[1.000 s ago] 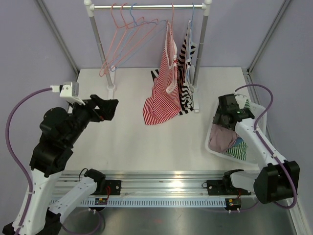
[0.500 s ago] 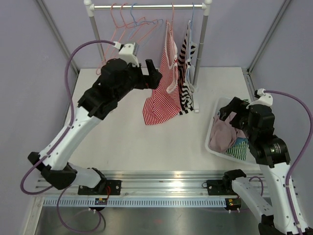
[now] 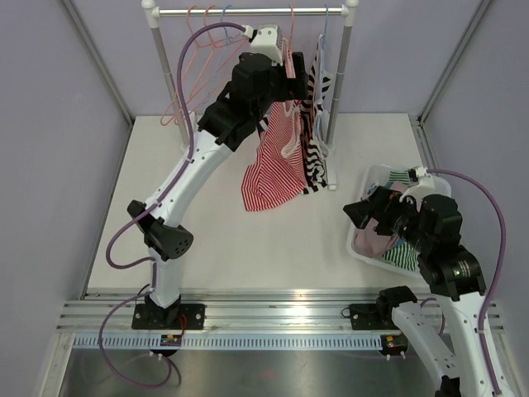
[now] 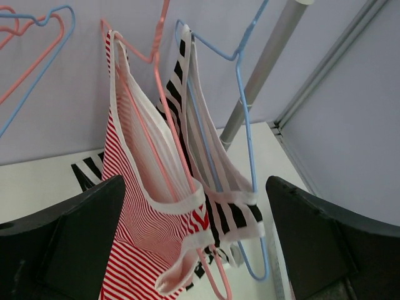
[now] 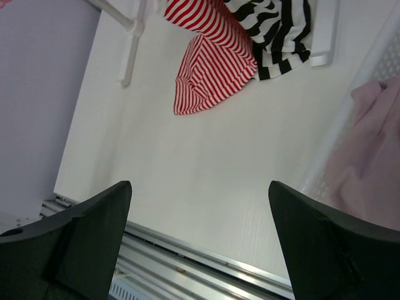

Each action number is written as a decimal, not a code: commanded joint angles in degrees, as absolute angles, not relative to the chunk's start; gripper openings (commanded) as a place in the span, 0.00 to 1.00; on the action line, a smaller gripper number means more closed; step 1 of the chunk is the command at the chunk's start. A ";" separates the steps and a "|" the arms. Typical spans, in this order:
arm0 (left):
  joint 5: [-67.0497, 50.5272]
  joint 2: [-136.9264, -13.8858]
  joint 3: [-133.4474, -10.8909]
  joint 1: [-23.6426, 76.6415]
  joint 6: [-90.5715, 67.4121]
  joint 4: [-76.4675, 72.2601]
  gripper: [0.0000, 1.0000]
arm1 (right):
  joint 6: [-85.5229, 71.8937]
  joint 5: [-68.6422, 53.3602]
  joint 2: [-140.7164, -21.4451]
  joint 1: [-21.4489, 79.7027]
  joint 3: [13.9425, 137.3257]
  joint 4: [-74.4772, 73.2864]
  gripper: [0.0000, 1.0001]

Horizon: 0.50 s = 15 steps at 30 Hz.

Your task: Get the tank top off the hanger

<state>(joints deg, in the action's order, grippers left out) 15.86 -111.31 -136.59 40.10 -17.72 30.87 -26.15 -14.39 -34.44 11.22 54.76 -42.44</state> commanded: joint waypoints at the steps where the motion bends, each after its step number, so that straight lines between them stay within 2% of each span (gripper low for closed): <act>1: 21.88 -114.25 -139.75 40.08 -14.94 24.80 0.99 | -27.86 -21.27 -32.35 11.07 53.88 -39.02 0.97; 5: 23.46 -118.81 -141.41 39.90 -12.58 18.30 0.91 | -27.77 -21.27 -29.37 11.07 53.53 -40.60 0.96; 6: 23.55 -120.39 -142.98 39.73 -12.22 18.19 0.87 | -27.86 -22.05 -29.01 11.07 53.61 -40.78 0.96; 11: 21.27 -124.54 -146.69 36.66 -14.75 18.37 0.79 | -27.78 -24.52 -27.16 11.07 54.14 -42.36 0.96; 12: 20.14 -124.63 -146.69 36.13 -15.29 18.63 0.76 | -27.60 -24.52 -26.90 11.07 54.23 -42.45 0.96; 13: 19.60 -124.63 -146.43 35.25 -15.55 18.46 0.68 | -27.60 -24.43 -26.63 11.07 54.14 -42.63 0.96; 15: 18.12 -124.63 -146.34 34.54 -15.82 18.11 0.60 | -27.33 -24.70 -26.02 11.07 54.23 -42.89 0.95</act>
<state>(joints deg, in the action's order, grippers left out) 19.66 -125.60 -143.65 36.47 -15.00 22.87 -27.33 -22.35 -26.87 11.22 53.65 -43.09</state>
